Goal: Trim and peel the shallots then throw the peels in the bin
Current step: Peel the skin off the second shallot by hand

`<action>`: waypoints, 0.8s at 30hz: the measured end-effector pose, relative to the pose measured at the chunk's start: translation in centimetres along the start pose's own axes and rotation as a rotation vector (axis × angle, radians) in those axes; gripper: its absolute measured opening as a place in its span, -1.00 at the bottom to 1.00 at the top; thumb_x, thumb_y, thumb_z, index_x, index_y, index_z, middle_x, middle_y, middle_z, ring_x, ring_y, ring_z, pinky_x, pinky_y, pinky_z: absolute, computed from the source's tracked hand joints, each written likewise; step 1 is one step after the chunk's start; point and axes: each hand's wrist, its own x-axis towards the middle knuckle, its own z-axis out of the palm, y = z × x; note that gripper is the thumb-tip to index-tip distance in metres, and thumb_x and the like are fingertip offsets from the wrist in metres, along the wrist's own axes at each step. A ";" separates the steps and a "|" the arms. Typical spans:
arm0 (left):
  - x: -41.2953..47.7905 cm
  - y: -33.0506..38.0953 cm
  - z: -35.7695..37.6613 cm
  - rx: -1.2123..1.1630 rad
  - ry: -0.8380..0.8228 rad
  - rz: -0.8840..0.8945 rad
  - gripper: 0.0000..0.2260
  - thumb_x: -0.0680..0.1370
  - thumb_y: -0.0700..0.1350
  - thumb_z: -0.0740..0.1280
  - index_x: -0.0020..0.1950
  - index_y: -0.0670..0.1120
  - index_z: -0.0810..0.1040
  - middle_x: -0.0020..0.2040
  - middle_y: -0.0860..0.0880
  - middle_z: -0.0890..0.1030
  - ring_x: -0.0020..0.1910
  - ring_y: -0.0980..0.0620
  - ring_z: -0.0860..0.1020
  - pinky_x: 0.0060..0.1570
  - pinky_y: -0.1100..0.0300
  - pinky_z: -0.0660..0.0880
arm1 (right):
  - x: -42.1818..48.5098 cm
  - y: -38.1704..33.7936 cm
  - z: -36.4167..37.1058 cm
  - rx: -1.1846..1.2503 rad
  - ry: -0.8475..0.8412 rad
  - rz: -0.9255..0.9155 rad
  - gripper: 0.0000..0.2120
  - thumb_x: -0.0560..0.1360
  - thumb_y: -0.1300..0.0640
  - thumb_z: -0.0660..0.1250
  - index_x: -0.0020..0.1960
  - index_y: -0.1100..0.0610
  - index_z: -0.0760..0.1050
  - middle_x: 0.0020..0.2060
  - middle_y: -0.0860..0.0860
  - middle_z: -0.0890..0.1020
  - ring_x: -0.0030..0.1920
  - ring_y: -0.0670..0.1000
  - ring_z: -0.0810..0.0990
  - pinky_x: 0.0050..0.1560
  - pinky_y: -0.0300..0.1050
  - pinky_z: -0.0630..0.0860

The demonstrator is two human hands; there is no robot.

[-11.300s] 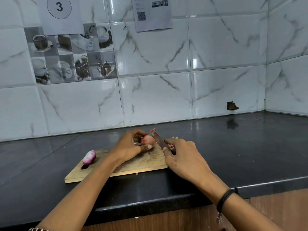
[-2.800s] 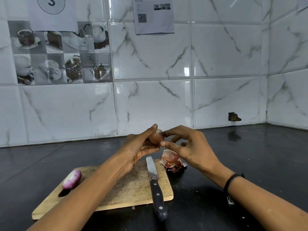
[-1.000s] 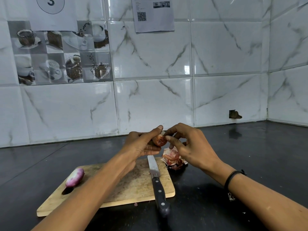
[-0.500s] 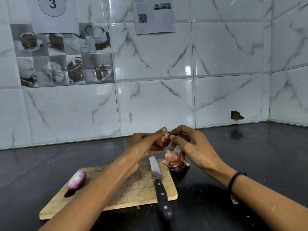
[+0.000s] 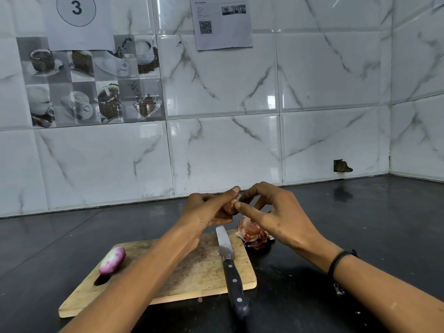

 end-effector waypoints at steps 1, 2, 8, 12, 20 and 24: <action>0.0 -0.1 0.0 0.012 0.001 0.008 -0.69 0.40 0.05 0.57 -0.18 -0.22 0.71 -0.16 -0.21 0.73 -0.12 -0.08 0.73 -0.07 0.10 0.67 | 0.1 0.1 0.0 -0.019 0.011 -0.008 -0.87 0.52 -0.13 0.42 -0.04 -0.08 0.63 -0.08 -0.23 0.66 -0.06 -0.23 0.60 -0.14 -0.43 0.43; 0.1 -0.1 0.1 0.024 0.003 0.016 -0.69 0.40 0.05 0.57 -0.20 -0.21 0.70 -0.16 -0.21 0.73 -0.12 -0.08 0.73 -0.06 0.10 0.67 | 0.1 0.2 0.0 -0.028 0.019 -0.013 -0.88 0.53 -0.10 0.41 -0.05 -0.07 0.63 -0.09 -0.23 0.65 -0.05 -0.23 0.59 -0.14 -0.45 0.42; 0.3 -0.3 0.1 0.031 -0.010 0.012 -0.59 0.40 0.08 0.56 -0.03 -0.26 0.71 -0.11 -0.18 0.74 -0.09 -0.05 0.73 0.06 0.09 0.64 | 0.4 0.8 0.1 0.029 0.002 0.043 -0.89 0.60 -0.05 0.34 0.00 -0.04 0.60 -0.21 -0.14 0.68 -0.16 -0.23 0.65 -0.19 -0.41 0.45; 0.3 -0.2 0.0 -0.021 -0.021 -0.010 -0.61 0.43 0.08 0.54 0.03 -0.22 0.72 -0.06 -0.16 0.74 -0.04 -0.05 0.72 0.10 0.07 0.63 | 0.4 0.9 0.0 0.029 0.016 0.026 -0.84 0.61 -0.07 0.33 0.06 -0.01 0.58 -0.26 -0.10 0.68 -0.17 -0.22 0.64 -0.19 -0.47 0.44; 0.1 -0.2 -0.1 -0.003 0.002 -0.021 -0.64 0.42 0.09 0.56 -0.06 -0.22 0.73 -0.13 -0.19 0.73 -0.08 -0.08 0.73 0.03 0.06 0.65 | 0.4 0.7 0.3 -0.095 0.001 -0.094 -0.95 0.56 -0.02 0.41 0.00 -0.08 0.64 -0.10 -0.24 0.64 -0.06 -0.21 0.60 -0.13 -0.45 0.42; 0.4 -0.3 0.0 -0.010 -0.024 -0.023 -0.58 0.40 0.10 0.56 0.00 -0.24 0.71 -0.08 -0.18 0.74 -0.05 -0.07 0.72 0.09 0.07 0.63 | 0.4 0.8 0.3 -0.003 -0.017 -0.002 -0.91 0.60 -0.02 0.35 0.04 -0.03 0.59 -0.15 -0.15 0.67 -0.12 -0.25 0.63 -0.15 -0.52 0.42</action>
